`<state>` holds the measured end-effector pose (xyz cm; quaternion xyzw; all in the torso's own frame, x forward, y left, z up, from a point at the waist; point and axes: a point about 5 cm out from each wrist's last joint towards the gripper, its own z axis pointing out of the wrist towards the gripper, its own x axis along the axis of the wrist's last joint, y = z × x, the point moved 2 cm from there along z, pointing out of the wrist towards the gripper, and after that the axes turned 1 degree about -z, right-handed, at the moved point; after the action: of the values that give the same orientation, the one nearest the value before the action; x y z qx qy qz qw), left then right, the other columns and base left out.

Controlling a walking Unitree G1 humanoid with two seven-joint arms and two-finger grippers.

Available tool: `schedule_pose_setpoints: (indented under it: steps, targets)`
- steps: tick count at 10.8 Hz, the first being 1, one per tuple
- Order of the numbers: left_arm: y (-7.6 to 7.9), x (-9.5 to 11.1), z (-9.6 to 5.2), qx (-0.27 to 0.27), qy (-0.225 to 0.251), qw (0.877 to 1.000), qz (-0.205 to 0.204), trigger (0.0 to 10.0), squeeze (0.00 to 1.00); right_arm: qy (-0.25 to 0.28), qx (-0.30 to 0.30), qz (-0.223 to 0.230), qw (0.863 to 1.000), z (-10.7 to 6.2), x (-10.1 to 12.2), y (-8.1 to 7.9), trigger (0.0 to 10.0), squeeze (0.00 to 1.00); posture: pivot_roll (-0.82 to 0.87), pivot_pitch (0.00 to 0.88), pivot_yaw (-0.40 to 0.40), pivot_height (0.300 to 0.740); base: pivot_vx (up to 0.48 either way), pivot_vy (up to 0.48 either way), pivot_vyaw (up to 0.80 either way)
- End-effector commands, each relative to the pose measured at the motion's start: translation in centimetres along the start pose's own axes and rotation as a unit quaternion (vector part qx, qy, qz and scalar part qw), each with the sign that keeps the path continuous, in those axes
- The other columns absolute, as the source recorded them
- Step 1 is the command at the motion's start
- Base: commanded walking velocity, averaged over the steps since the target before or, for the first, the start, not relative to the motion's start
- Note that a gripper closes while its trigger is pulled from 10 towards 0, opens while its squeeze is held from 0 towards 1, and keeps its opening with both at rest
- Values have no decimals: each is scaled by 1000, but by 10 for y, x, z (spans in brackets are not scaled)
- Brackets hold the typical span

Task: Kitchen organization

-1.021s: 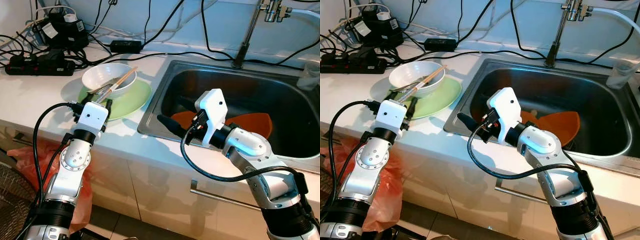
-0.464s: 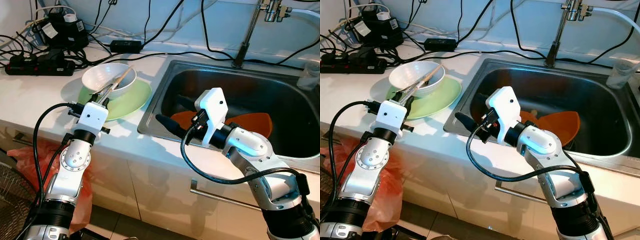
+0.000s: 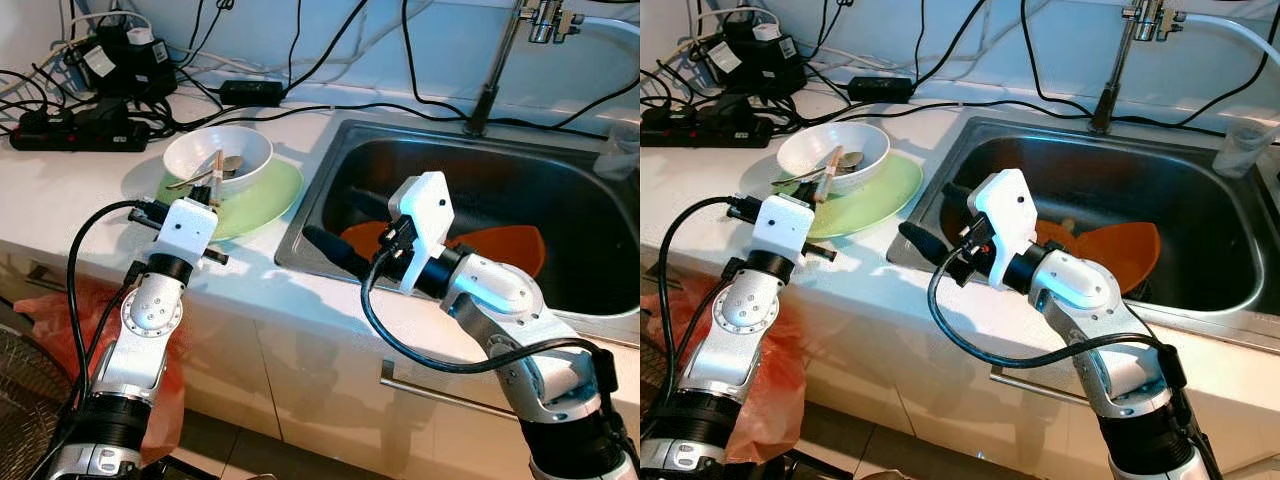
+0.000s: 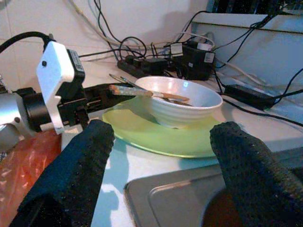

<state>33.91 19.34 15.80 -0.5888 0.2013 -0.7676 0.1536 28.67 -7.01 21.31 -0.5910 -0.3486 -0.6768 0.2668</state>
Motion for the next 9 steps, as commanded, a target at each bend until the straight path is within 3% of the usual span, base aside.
schedule_pose_setpoints:
  steps: [1,6,9]
  targets:
    - [-1,3,3,4,7,1000,6,0,0,9,-1,2,1000,-1,6,1,10000,0,0,0,55,740,0,0,0]
    - [-3,13,6,14,35,999,11,0,0,7,-7,-1,1000,-1,5,3,10000,0,-2,0,57,740,0,0,0]
    - [-4,42,13,23,96,995,23,0,0,6,-10,-2,1000,-1,5,4,10000,0,-3,0,57,740,0,0,0]
